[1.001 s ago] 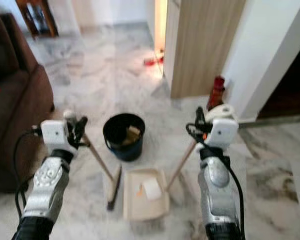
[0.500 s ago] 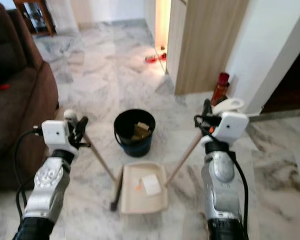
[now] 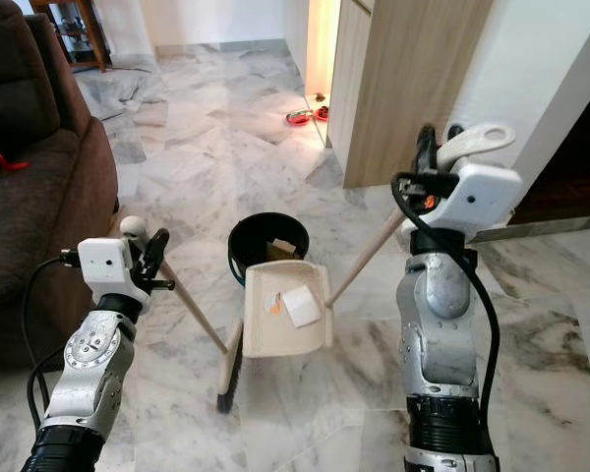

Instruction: Sweep floor

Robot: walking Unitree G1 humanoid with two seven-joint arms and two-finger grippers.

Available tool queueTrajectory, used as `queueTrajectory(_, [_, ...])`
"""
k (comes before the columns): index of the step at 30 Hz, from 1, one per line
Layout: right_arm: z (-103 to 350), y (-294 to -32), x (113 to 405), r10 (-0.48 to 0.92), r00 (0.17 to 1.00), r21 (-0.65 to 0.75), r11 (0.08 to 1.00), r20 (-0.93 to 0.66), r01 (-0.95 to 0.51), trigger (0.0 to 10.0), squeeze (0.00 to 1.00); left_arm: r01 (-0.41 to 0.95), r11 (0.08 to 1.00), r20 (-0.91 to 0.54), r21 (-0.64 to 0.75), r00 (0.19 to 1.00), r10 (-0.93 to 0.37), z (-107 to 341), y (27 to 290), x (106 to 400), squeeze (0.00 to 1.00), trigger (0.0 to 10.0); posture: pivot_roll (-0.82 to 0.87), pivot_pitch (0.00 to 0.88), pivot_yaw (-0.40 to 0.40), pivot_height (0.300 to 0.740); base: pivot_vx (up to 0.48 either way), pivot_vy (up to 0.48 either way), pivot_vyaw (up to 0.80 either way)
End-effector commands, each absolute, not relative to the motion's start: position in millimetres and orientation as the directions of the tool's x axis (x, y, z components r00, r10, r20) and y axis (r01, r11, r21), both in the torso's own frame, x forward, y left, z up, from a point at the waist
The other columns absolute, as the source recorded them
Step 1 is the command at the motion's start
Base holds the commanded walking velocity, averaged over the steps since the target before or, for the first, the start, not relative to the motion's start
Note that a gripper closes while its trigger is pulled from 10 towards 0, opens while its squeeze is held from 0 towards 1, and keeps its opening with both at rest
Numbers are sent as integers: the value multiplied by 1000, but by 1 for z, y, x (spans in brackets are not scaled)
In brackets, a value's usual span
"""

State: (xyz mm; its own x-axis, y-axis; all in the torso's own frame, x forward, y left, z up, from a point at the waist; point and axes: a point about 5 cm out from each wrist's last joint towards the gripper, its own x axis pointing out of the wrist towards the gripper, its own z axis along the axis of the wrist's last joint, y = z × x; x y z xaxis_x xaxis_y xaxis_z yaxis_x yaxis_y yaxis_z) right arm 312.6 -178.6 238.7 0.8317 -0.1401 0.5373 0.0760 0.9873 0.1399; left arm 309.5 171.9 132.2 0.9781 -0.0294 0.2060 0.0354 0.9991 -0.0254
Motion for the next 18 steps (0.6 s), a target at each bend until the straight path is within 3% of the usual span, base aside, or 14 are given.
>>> queueTrajectory(1, [262, -175, 308, -137, 775, 152, 987, 617, 54, 10000, 0, 32, 999, 255, -13, 967, -28, 143, 173, 310, 0, 10000, -41, 58, -1, 740, 0, 0, 0])
queueTrajectory(7, [263, -170, 310, -124, 780, 152, 988, 613, 38, 10000, 0, 23, 1000, 240, -8, 970, -21, 141, 176, 309, 0, 10000, -34, 56, -2, 740, 0, 0, 0])
queueTrajectory(12, [265, -167, 312, -115, 779, 141, 989, 616, 34, 10000, 0, 22, 1000, 236, -4, 972, -21, 140, 176, 309, 0, 10000, -36, 51, 3, 740, 320, 0, 0])
queueTrajectory(18, [267, -164, 312, -108, 775, 149, 989, 622, 18, 10000, 0, 21, 1000, 235, 1, 972, -21, 141, 178, 309, 0, 10000, -36, 38, 10, 740, 406, 0, 496])
